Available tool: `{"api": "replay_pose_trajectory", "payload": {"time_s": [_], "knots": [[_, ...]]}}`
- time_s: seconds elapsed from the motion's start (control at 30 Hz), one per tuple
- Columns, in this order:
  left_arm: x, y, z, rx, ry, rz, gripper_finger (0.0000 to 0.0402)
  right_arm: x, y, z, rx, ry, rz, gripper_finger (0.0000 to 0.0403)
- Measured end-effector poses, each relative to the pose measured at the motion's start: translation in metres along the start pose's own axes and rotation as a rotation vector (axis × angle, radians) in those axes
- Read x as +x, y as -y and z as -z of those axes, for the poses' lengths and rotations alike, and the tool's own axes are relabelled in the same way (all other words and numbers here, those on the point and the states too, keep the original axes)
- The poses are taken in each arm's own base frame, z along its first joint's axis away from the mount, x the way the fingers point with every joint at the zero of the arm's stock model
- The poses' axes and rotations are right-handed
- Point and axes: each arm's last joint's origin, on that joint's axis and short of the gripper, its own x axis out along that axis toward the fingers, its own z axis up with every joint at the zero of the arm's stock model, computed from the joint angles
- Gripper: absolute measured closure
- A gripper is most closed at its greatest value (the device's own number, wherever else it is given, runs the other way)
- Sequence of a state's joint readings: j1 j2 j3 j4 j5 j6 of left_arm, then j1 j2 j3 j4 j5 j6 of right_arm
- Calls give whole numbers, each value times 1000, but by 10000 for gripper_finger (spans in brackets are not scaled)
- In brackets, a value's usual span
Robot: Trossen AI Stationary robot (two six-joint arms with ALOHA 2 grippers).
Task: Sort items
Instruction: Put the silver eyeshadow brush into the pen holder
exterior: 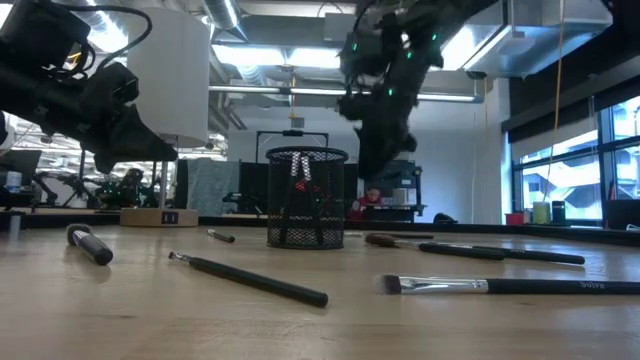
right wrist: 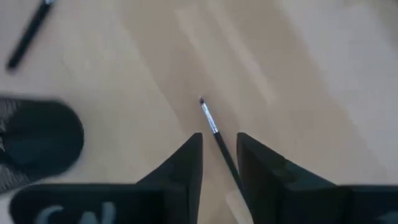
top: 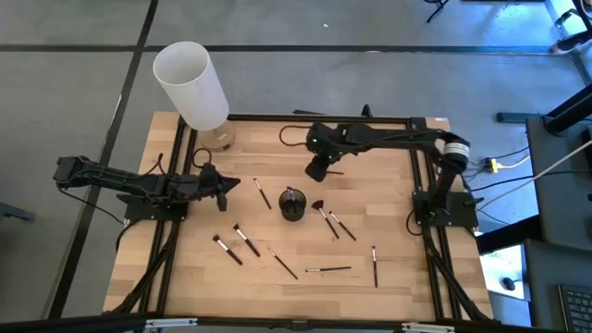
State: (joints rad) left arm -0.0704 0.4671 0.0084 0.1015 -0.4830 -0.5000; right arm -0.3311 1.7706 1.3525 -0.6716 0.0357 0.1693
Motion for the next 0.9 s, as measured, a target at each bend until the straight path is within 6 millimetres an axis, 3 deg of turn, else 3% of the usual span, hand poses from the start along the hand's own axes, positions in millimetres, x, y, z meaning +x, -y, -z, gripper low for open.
{"api": "replay_pose_trajectory", "payload": {"time_s": [0.17, 0.4, 0.7, 0.9], "knots": [[0, -1, -1, 40, 21, -42, 396, 29, -2, 4, -165, -76, -130, 296], [0, -1, 0, 25, 21, -43, 396, 55, -8, 5, -335, -73, -141, 299], [0, -1, 4, -25, -44, -2, 396, 64, -10, -2, -364, 4, -138, 298], [2, -1, 7, -14, -79, 1, 396, 62, -35, -2, -374, 61, -98, 298]]}}
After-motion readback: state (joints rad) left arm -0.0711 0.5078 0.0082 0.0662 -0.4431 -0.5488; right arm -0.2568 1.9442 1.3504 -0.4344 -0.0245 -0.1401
